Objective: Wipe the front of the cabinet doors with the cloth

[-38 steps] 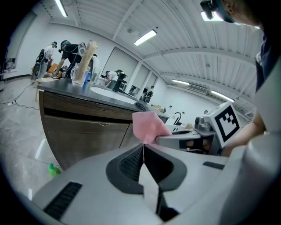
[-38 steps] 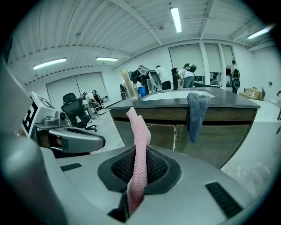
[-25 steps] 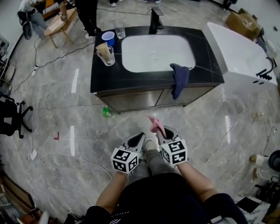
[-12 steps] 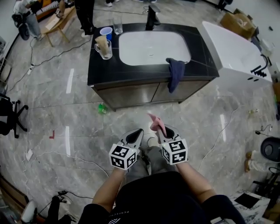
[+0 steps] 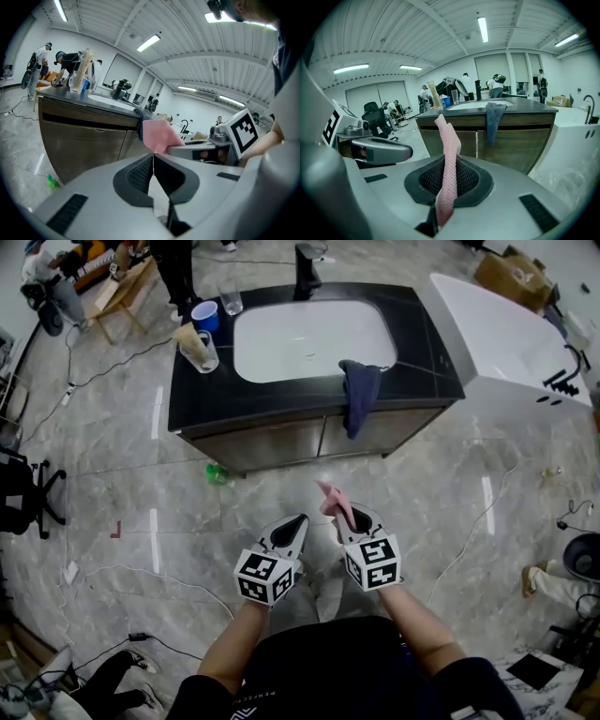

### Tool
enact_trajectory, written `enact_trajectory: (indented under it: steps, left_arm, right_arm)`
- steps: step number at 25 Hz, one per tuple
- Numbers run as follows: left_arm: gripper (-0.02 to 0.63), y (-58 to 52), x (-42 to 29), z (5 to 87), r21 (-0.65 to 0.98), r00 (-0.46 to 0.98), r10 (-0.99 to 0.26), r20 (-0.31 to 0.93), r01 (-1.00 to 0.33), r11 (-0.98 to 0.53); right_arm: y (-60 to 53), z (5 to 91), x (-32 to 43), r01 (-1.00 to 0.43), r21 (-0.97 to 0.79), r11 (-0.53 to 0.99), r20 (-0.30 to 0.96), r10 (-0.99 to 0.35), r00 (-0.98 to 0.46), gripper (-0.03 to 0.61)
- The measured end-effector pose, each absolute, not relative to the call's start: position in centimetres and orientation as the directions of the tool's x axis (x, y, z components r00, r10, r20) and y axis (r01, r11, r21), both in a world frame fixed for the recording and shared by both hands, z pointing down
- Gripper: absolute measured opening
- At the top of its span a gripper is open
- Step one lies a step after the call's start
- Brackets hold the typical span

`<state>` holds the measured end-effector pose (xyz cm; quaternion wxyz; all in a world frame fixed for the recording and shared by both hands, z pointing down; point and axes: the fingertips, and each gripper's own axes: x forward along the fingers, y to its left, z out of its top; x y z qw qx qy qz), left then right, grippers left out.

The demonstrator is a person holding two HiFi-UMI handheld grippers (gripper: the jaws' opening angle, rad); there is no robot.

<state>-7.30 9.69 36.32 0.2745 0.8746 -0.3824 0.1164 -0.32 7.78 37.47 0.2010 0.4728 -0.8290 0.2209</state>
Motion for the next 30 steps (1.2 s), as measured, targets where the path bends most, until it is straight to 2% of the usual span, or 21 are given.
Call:
enact_trajectory:
  steps: [14,30]
  left_arm:
    - [0.011,6.2,2.5,37.8,0.394,0.693,-0.583,0.424,-0.721,-0.57]
    - [0.011,1.8,8.3,42.2,0.404,0.667,-0.596,0.447,-0.745,-0.53]
  right_arm:
    - [4.9,39.8,10.1,-0.892,-0.184,0.413,0.572,-0.693,-0.439,0.041]
    - [-0.3,44.4,15.3,-0.878,-0.181,0.444,0.594,-0.661,-0.457,0.041]
